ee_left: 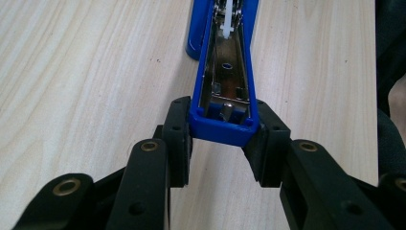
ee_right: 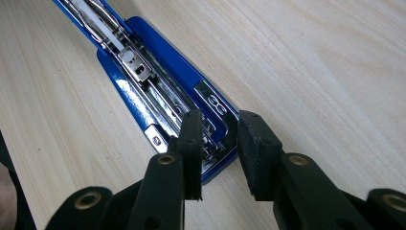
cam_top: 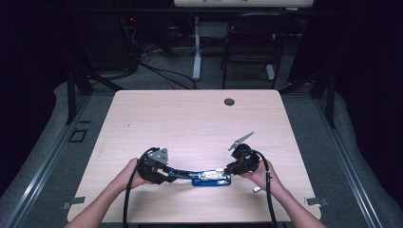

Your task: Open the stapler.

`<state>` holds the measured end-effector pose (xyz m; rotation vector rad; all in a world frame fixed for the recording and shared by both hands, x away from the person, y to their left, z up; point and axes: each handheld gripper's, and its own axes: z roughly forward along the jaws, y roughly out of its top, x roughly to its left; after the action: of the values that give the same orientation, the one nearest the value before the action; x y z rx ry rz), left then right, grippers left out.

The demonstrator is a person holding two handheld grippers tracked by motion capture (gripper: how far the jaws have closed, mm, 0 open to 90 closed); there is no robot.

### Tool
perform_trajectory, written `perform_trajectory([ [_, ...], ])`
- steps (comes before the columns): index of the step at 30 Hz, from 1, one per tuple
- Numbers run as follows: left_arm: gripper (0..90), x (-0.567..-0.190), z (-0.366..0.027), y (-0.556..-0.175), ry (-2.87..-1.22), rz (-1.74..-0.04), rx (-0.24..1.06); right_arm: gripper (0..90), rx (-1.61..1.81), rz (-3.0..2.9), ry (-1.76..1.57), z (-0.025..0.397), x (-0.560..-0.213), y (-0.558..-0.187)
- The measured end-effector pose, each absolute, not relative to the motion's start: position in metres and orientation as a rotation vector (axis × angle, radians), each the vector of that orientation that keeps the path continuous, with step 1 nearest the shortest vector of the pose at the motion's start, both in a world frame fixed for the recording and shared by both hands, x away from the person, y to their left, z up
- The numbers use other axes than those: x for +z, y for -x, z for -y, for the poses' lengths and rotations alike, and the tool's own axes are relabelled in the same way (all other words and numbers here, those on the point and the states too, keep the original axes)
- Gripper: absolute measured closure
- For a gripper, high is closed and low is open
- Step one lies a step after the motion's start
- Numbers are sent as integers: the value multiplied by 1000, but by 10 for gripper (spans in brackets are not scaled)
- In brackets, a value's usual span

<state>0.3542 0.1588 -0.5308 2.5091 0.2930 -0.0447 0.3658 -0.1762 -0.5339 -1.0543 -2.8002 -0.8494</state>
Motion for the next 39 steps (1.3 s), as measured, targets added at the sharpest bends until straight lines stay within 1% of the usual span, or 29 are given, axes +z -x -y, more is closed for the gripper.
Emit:
perform_trajectory([
  [2, 652, -531, -159, -354, -2512, -295, -45, 722, -849, 2800, 1054, 176, -534, -366],
  [3, 652, -532, -158, -354, -2530, -294, -21, 722, -849, 2801, 1054, 176, -534, -366],
  [19, 654, -539, -160, -358, -2546, -295, -57, 721, -856, 2814, 1071, 173, -533, -364],
  [29, 654, -541, -159, -359, -2557, -292, -53, 709, -873, 2805, 1076, 169, -531, -364],
  [31, 653, -540, -159, -359, -2564, -284, -74, 709, -898, 2812, 1064, 166, -527, -362],
  [33, 654, -540, -159, -359, -2558, -294, -50, 730, -959, 2800, 1048, 163, -524, -361],
  [37, 653, -540, -159, -360, -2557, -292, -68, 833, -1068, 2771, 996, 149, -518, -356],
  [39, 653, -541, -159, -360, -2558, -293, -69, 871, -1090, 2769, 950, 139, -517, -353],
])
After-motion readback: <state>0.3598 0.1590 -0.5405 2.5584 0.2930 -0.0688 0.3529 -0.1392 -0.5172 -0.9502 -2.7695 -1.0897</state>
